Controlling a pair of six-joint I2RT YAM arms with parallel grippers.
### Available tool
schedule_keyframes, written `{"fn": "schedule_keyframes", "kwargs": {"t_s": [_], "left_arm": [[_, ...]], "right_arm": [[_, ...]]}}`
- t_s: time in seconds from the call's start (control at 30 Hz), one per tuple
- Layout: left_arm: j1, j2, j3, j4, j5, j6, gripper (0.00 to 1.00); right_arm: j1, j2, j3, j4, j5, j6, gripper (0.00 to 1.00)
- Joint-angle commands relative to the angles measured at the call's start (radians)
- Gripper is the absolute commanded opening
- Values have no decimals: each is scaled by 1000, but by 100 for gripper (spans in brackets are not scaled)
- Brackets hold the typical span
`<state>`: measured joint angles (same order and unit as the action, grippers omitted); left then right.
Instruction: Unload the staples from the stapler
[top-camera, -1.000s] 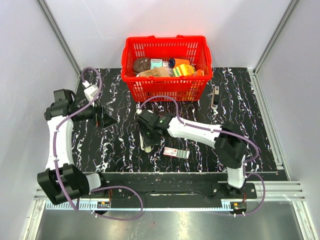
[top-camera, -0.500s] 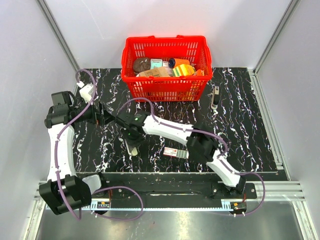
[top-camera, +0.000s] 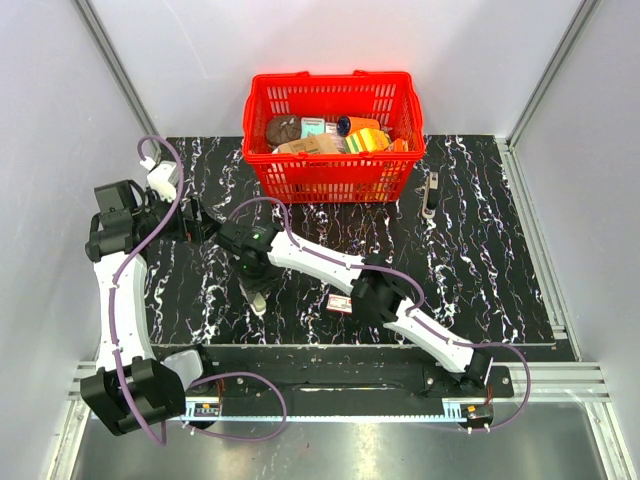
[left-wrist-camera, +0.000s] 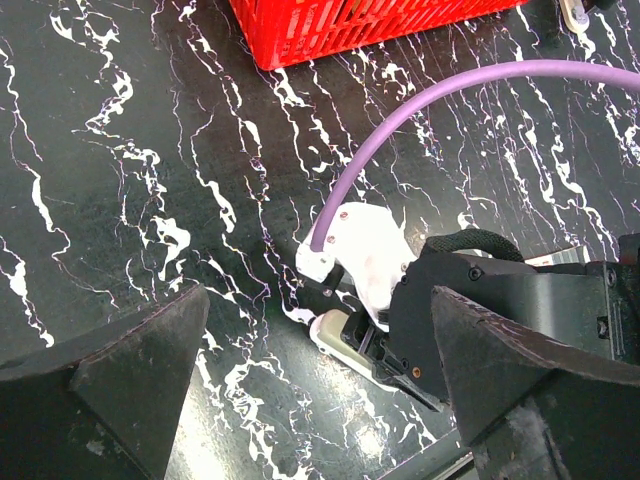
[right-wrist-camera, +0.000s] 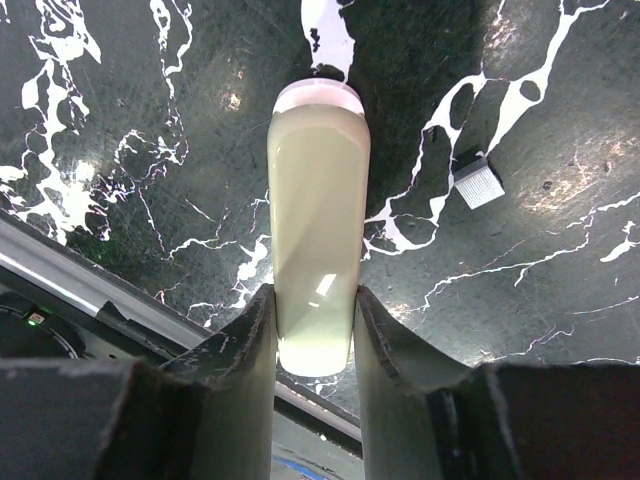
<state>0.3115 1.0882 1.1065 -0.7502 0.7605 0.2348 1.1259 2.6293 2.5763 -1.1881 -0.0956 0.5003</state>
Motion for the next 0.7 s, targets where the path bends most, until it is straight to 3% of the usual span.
{"fn": "schedule_keyframes", "kwargs": {"t_s": [0.0, 0.27, 0.43, 0.67], "left_arm": [[-11, -8, 3, 2, 19, -28, 99], [-9, -8, -4, 8, -9, -22, 99], [-11, -17, -10, 6, -32, -5, 99], [-11, -11, -8, 8, -52, 12, 99]], "right_arm": [[21, 31, 31, 31, -17, 38, 29], [18, 63, 108, 123, 34, 133, 30], [17, 61, 105, 168, 50, 162, 40], [15, -14, 41, 261, 50, 164, 63]]}}
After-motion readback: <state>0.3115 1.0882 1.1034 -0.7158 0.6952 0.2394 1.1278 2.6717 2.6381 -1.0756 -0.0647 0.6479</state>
